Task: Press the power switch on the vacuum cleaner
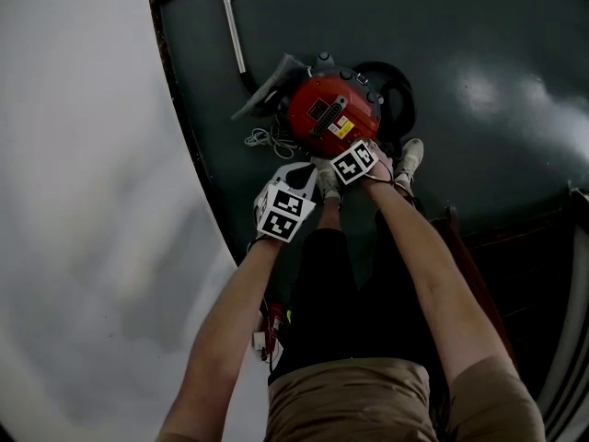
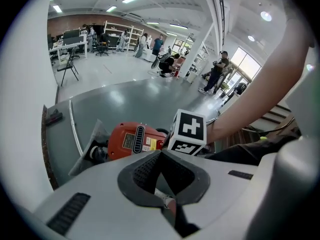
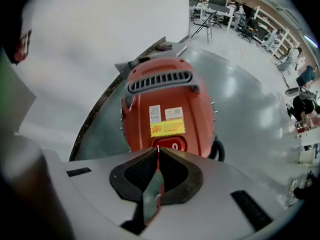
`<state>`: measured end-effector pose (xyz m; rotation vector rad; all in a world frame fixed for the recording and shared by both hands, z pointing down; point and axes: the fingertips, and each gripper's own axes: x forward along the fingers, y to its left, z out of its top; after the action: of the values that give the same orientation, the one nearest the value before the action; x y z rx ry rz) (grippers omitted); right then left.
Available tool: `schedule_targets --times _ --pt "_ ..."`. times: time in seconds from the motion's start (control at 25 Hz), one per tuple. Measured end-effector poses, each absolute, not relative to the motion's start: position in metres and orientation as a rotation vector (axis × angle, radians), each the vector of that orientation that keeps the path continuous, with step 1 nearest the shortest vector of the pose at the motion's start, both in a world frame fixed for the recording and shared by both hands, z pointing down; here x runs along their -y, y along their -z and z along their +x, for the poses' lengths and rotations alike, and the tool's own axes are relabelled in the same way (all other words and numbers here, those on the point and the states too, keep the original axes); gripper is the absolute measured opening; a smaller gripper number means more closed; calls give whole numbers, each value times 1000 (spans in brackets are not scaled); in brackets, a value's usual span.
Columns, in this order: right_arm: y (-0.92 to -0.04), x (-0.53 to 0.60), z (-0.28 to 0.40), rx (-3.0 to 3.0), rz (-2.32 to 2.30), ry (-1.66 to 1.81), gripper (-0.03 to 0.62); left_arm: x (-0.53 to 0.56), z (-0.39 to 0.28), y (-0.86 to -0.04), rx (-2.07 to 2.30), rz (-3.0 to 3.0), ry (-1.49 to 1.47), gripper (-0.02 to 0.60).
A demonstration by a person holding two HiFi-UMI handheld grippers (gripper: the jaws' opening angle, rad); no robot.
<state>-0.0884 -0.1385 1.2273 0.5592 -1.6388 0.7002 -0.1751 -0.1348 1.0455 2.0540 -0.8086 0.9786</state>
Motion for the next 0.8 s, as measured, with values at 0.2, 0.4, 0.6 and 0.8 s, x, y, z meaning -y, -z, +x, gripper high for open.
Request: schedule_targets --times 0.2,0.4,0.6,0.8 --pt "-1133 132 -89 1840 585 -783 14 125 -177 -988 843 1974 -892 5" --pt "-1009 162 -72 2003 663 -738 17 151 -180 -895 897 2062 -813 5" --pt "-861 231 -43 2163 991 -840 83 189 -196 -775 950 2219 -714 5" --pt "-710 232 -40 2356 1145 -916 115 177 -200 -665 993 2330 -606 5"
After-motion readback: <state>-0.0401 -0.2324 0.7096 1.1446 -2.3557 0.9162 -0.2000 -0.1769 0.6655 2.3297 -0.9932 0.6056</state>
